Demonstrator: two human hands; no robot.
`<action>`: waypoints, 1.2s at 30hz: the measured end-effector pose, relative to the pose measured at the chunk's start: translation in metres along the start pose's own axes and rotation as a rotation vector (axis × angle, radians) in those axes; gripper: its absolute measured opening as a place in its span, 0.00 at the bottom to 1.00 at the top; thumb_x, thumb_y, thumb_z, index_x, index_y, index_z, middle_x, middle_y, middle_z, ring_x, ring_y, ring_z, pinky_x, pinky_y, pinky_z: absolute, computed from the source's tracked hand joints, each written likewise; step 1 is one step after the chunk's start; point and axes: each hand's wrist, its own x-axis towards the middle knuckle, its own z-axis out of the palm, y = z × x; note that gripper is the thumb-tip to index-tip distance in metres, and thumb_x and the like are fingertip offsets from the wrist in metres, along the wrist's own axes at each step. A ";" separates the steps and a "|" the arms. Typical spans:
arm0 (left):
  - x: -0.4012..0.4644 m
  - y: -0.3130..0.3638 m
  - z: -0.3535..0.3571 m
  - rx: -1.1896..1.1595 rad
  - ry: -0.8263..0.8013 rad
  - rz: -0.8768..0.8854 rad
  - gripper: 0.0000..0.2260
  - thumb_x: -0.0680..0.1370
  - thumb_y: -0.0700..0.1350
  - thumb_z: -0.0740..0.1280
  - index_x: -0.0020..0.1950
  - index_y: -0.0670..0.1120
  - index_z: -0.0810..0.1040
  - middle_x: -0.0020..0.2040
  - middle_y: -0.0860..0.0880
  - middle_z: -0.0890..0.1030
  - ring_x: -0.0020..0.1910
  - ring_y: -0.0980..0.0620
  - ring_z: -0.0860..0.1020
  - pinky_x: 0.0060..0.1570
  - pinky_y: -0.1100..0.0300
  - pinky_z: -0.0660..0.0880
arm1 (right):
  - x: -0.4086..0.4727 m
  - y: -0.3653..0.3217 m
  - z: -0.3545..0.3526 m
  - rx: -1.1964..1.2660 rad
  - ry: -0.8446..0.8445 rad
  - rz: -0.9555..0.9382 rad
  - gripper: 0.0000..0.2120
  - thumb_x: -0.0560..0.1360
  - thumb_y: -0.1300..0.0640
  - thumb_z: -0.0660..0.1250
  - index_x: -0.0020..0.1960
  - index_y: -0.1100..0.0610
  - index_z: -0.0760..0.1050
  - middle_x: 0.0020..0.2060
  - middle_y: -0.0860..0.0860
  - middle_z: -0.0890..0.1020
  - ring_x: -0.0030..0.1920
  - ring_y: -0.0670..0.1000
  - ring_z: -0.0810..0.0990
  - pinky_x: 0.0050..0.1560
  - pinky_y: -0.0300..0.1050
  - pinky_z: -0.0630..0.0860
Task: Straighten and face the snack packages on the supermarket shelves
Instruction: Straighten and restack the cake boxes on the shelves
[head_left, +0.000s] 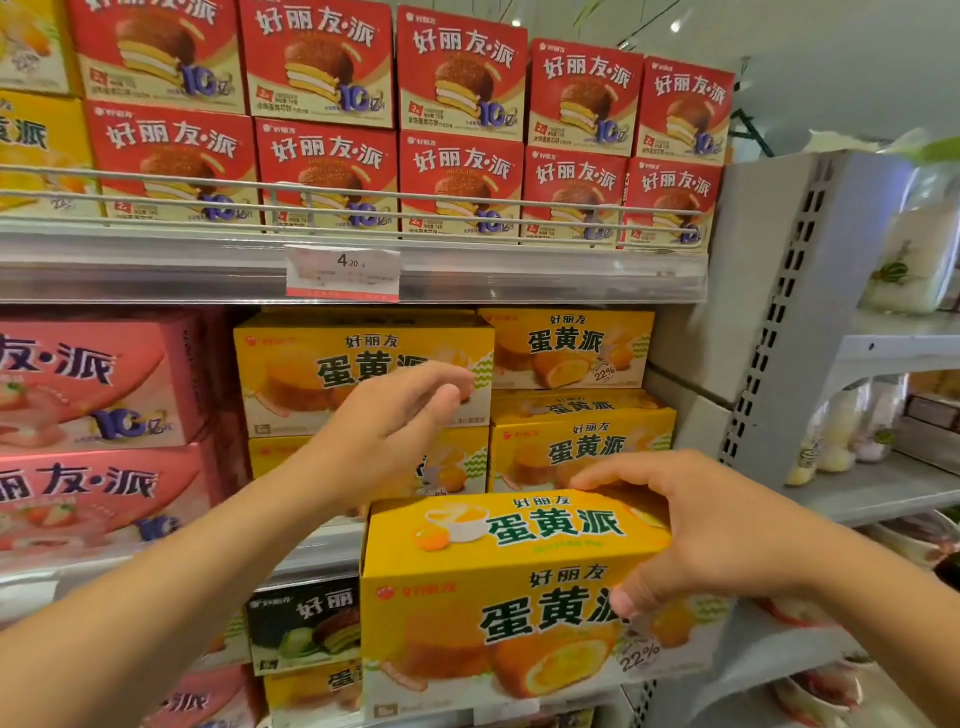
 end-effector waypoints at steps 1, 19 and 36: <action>0.003 0.008 0.000 -0.166 -0.086 -0.081 0.17 0.81 0.59 0.55 0.63 0.55 0.77 0.58 0.62 0.80 0.59 0.65 0.76 0.57 0.63 0.74 | -0.003 0.004 -0.003 -0.033 0.023 0.002 0.38 0.54 0.45 0.84 0.60 0.36 0.72 0.53 0.29 0.77 0.51 0.37 0.80 0.48 0.35 0.77; 0.080 0.075 0.053 0.793 0.061 0.326 0.34 0.69 0.51 0.77 0.73 0.45 0.70 0.69 0.39 0.73 0.67 0.36 0.72 0.68 0.40 0.63 | 0.017 0.076 -0.113 -0.611 0.607 -0.367 0.37 0.62 0.40 0.76 0.67 0.51 0.72 0.54 0.38 0.76 0.52 0.41 0.74 0.52 0.43 0.73; 0.084 0.041 0.106 1.103 0.301 0.360 0.24 0.79 0.38 0.64 0.74 0.39 0.66 0.71 0.33 0.69 0.70 0.33 0.67 0.69 0.39 0.63 | 0.064 0.118 -0.099 -0.910 0.854 -0.503 0.31 0.69 0.54 0.72 0.70 0.59 0.70 0.68 0.59 0.73 0.69 0.60 0.70 0.69 0.58 0.61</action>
